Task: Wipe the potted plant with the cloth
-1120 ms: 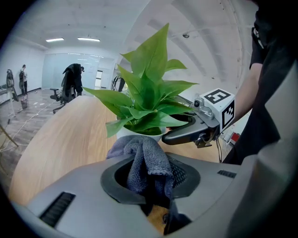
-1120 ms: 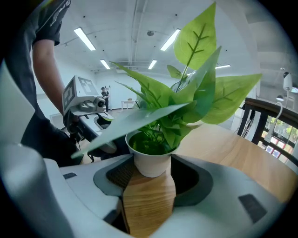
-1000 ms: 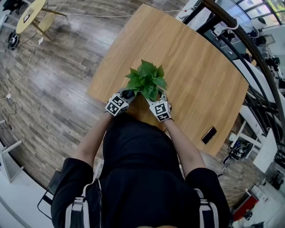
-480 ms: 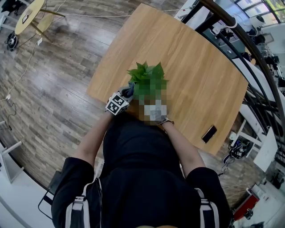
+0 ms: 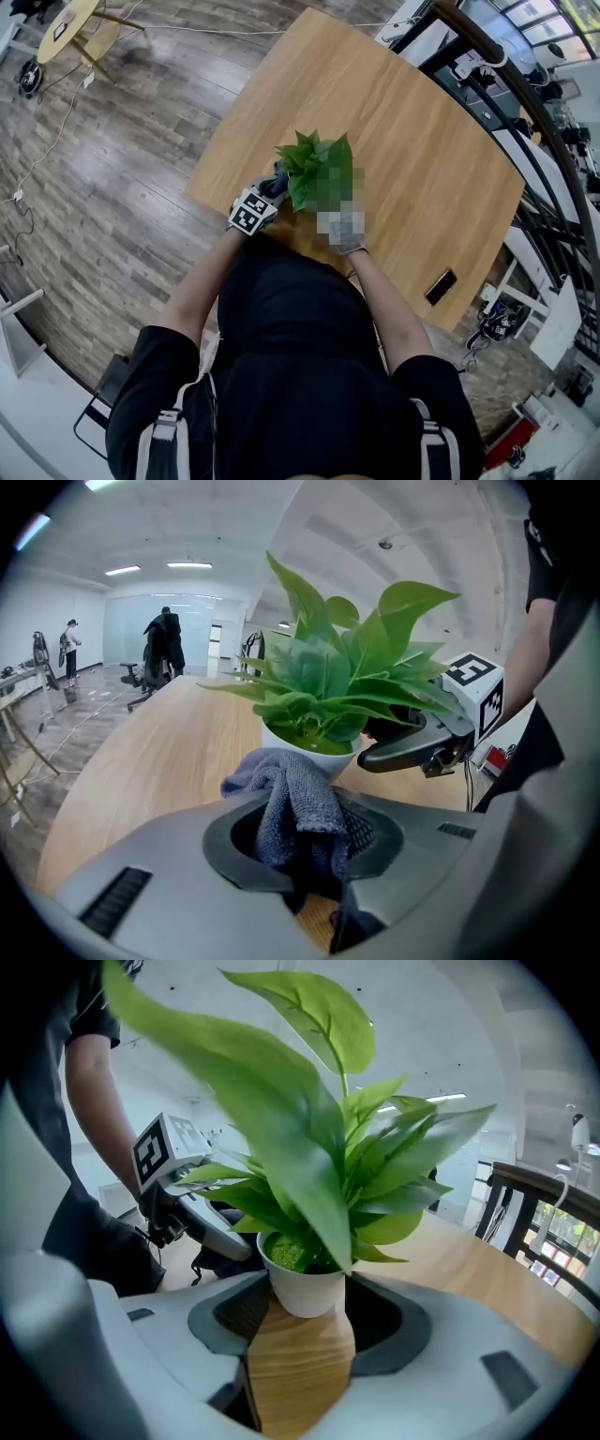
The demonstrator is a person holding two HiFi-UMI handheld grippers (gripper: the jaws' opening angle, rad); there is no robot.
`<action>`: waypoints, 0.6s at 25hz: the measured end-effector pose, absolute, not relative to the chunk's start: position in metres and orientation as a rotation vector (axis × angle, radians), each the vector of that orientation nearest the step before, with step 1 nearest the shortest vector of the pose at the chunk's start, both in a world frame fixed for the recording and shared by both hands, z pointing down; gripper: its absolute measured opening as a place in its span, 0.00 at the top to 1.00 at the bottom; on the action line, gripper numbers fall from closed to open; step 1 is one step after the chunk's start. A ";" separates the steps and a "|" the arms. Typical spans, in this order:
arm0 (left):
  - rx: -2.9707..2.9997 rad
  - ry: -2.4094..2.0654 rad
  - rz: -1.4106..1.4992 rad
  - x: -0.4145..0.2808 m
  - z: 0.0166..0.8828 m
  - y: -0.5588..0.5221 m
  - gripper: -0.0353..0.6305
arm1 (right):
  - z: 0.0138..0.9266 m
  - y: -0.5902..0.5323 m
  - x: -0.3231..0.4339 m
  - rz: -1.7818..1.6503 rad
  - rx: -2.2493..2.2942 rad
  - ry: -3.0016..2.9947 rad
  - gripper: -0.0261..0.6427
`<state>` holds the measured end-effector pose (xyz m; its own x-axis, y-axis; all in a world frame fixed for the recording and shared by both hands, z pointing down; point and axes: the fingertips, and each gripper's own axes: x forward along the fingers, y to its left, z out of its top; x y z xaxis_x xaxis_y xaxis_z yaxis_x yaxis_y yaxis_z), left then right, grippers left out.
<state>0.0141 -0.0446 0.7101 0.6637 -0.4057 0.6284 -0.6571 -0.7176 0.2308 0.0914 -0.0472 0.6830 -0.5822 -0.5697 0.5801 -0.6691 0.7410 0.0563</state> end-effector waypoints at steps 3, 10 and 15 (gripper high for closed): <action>2.450 -0.832 0.763 0.015 0.709 -0.049 0.78 | 0.683 -0.051 0.088 0.226 0.928 -2.363 0.60; 2.439 -0.739 0.801 0.021 0.704 -0.034 0.78 | 0.687 -0.046 0.087 0.255 0.940 -2.377 0.60; 2.414 -0.745 0.774 0.022 0.698 -0.032 0.78 | 0.685 -0.041 0.084 0.249 0.958 -2.364 0.60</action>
